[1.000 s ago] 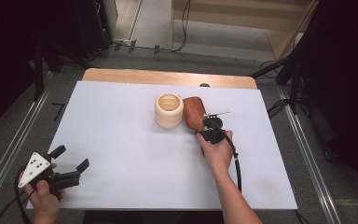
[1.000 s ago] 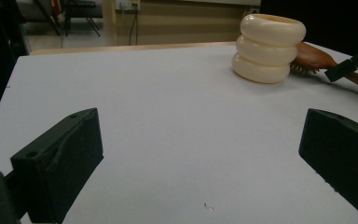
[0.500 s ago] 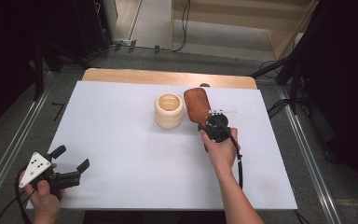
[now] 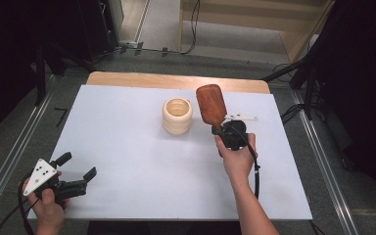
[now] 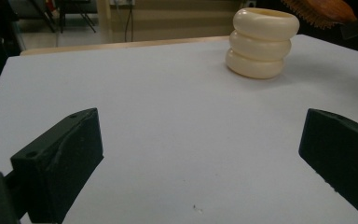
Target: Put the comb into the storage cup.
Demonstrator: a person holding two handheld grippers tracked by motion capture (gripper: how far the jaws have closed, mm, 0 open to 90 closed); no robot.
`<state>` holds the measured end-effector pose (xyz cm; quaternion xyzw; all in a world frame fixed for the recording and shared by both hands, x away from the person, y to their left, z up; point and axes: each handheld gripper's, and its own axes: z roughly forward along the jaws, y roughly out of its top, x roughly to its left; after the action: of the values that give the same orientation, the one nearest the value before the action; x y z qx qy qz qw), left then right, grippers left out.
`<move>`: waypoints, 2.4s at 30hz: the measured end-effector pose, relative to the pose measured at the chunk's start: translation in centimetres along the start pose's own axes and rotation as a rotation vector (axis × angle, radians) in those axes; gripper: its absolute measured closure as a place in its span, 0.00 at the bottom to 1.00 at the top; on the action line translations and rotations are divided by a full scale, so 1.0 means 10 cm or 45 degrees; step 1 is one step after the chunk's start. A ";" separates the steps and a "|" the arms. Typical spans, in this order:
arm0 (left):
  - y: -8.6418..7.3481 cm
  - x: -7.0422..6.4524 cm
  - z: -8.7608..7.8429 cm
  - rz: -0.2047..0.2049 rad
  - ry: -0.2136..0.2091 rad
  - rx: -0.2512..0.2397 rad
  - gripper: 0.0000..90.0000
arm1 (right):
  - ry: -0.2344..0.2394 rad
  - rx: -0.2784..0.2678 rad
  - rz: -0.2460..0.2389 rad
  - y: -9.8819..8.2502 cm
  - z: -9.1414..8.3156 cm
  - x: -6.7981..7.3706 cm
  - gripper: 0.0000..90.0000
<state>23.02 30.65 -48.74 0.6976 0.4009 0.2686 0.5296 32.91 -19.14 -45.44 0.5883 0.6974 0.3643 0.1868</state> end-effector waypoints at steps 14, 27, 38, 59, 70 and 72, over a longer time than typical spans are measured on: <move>0.32 -0.47 0.18 0.077 -0.097 -0.002 0.00 | 0.078 -0.170 -0.037 -0.05 -0.27 0.02 0.79; 0.79 -0.84 0.49 0.126 -0.225 -0.041 0.00 | 0.127 -0.257 -0.092 -0.17 -0.38 0.11 0.79; 0.87 -0.99 0.87 0.054 -0.333 -0.013 0.00 | 0.225 -0.301 -0.176 -0.27 -0.43 0.26 0.79; 1.09 -1.15 1.18 -0.020 -0.444 -0.049 0.00 | 0.371 -0.375 -0.291 -0.50 -0.42 0.52 0.79; 1.18 -1.25 1.28 -0.057 -0.483 -0.047 0.00 | 0.420 -0.400 -0.335 -0.61 -0.41 0.67 0.79; 1.18 -1.26 1.29 -0.064 -0.486 -0.046 0.00 | 0.429 -0.406 -0.341 -0.62 -0.41 0.69 0.79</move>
<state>29.90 11.89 -40.62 0.7162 0.3056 0.1253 0.6148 24.24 -13.97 -46.05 0.3851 0.7240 0.5344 0.2050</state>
